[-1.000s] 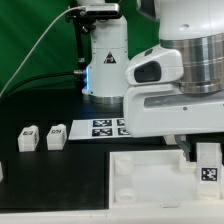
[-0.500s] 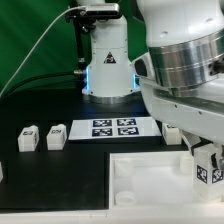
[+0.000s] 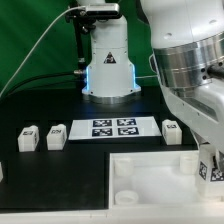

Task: Assemble one leg

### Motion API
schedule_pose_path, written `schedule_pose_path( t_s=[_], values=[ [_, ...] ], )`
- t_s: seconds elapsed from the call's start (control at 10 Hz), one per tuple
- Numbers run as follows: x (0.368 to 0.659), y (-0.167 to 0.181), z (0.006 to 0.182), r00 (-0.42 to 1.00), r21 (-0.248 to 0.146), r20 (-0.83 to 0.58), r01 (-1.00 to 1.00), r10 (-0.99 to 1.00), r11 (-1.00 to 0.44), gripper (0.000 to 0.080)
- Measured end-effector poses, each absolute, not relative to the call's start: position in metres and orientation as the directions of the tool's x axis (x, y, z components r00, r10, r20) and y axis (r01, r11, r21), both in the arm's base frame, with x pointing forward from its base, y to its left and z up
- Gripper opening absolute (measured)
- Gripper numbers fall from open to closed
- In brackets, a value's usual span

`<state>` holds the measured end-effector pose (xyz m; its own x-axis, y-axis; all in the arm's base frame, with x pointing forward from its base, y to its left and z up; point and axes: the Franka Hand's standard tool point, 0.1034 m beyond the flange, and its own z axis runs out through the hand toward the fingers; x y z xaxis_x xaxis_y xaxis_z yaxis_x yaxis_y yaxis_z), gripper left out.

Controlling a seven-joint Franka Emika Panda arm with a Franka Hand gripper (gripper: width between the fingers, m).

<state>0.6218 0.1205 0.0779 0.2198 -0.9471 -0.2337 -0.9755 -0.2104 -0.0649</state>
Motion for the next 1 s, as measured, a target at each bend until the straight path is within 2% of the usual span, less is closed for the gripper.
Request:
schedule_pose_path(
  t_s=[0.1, 0.2, 0.3, 0.5, 0.7, 0.8, 0.9, 1.0],
  values=[
    [0.6217, 0.1210, 0.0779, 0.285, -0.078, -0.223, -0.959, -0.932, -0.274, 0.0488],
    [0.6216, 0.1228, 0.0778, 0.486, -0.120, -0.193, -0.874, -0.852, -0.471, 0.0488],
    [0.6207, 0.1218, 0.0771, 0.617, -0.148, -0.170, -0.787, -0.769, -0.599, 0.0619],
    [0.6176, 0.1201, 0.0747, 0.776, -0.174, -0.131, -0.631, -0.617, -0.756, 0.0641],
    [0.6174, 0.1193, 0.0742, 0.870, -0.187, -0.100, -0.493, -0.482, -0.850, 0.0648],
    [0.6202, 0.1172, 0.0753, 0.956, -0.153, -0.047, -0.293, -0.289, -0.944, 0.0649],
    [0.6266, 0.1150, 0.0795, 0.990, -0.138, -0.011, -0.140, -0.140, -0.981, 0.0649],
    [0.6268, 0.1143, 0.0795, 0.990, -0.139, -0.010, -0.138, -0.138, -0.981, 0.0649]
  ],
)
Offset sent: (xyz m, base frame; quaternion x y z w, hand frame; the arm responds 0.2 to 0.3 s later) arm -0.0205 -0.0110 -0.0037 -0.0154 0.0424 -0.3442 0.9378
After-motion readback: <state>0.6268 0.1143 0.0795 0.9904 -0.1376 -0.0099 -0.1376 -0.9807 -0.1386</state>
